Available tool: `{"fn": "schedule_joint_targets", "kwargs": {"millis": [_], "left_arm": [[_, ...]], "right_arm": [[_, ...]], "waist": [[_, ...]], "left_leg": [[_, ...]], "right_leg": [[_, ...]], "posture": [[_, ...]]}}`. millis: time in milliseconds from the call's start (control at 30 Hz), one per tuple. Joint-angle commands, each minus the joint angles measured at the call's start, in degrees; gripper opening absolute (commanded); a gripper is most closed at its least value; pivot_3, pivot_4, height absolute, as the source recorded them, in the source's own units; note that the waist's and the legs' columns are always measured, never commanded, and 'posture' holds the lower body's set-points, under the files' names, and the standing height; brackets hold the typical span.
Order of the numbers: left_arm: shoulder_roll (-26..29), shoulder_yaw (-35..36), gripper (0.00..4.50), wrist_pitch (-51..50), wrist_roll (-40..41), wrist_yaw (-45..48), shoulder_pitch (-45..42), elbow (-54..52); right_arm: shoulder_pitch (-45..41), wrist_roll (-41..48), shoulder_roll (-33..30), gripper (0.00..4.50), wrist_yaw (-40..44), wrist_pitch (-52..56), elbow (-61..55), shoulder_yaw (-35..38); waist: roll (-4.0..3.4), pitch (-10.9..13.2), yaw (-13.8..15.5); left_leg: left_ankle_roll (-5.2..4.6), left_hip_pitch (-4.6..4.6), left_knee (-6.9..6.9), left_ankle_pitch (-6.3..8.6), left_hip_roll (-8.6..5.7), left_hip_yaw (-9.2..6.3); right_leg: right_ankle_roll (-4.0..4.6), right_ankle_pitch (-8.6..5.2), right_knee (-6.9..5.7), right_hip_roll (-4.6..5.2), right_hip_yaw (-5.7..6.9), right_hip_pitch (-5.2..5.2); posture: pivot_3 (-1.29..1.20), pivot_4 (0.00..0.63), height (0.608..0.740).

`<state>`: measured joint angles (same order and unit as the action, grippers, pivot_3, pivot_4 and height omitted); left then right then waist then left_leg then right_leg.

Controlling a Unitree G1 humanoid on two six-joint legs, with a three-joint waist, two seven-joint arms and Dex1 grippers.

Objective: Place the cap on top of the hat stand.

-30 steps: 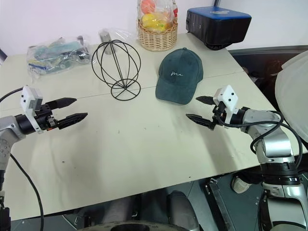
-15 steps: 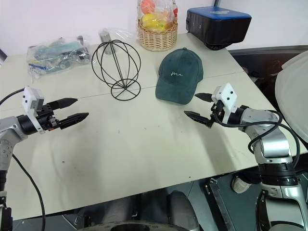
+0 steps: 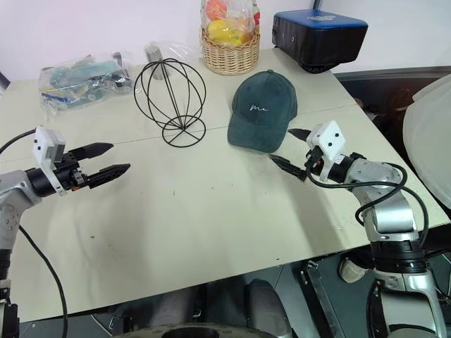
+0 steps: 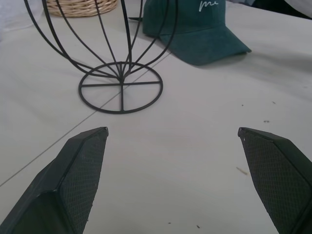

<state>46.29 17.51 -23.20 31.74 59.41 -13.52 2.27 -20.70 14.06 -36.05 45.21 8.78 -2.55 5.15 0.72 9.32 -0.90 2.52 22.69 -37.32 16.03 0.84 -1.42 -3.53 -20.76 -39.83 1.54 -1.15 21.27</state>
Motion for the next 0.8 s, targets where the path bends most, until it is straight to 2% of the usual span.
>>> {"fn": "schedule_joint_targets", "kwargs": {"millis": [33, 467, 800], "left_arm": [[-0.1, 1.3, 4.47, 0.4, 0.5, -0.6, 0.3, -1.9], [-1.5, 1.5, 4.47, 0.8, 0.7, -2.4, 0.1, -2.6], [-1.5, 1.7, 4.47, 0.8, 1.0, -2.6, 0.0, -3.2]], "right_arm": [[0.4, -3.6, 1.3, 4.13, -3.8, -4.4, -1.7, -0.6], [3.5, -18.5, 9.6, 4.13, -19.1, -4.1, -7.2, -8.6], [2.4, -31.9, 10.3, 4.13, -27.0, -4.7, -4.0, -14.5]], "waist": [[0.00, 0.0, 0.0], [0.00, 0.0, 0.0], [0.00, 0.0, -0.1]], "left_leg": [[0.00, 0.00, 0.00, 0.00, 0.00, 0.00], [0.01, 0.00, 0.00, -0.01, 0.00, 0.01], [0.01, 0.00, 0.00, -0.01, -0.01, 0.01]], "right_leg": [[0.00, 0.00, 0.00, 0.00, 0.00, 0.00], [0.00, 0.00, -0.05, 0.00, -0.01, 0.03], [0.00, 0.00, -0.06, -0.01, -0.01, 0.04]], "posture": [[0.00, 0.150, 0.740], [0.00, 0.150, 0.740], [0.00, 0.150, 0.740]]}}
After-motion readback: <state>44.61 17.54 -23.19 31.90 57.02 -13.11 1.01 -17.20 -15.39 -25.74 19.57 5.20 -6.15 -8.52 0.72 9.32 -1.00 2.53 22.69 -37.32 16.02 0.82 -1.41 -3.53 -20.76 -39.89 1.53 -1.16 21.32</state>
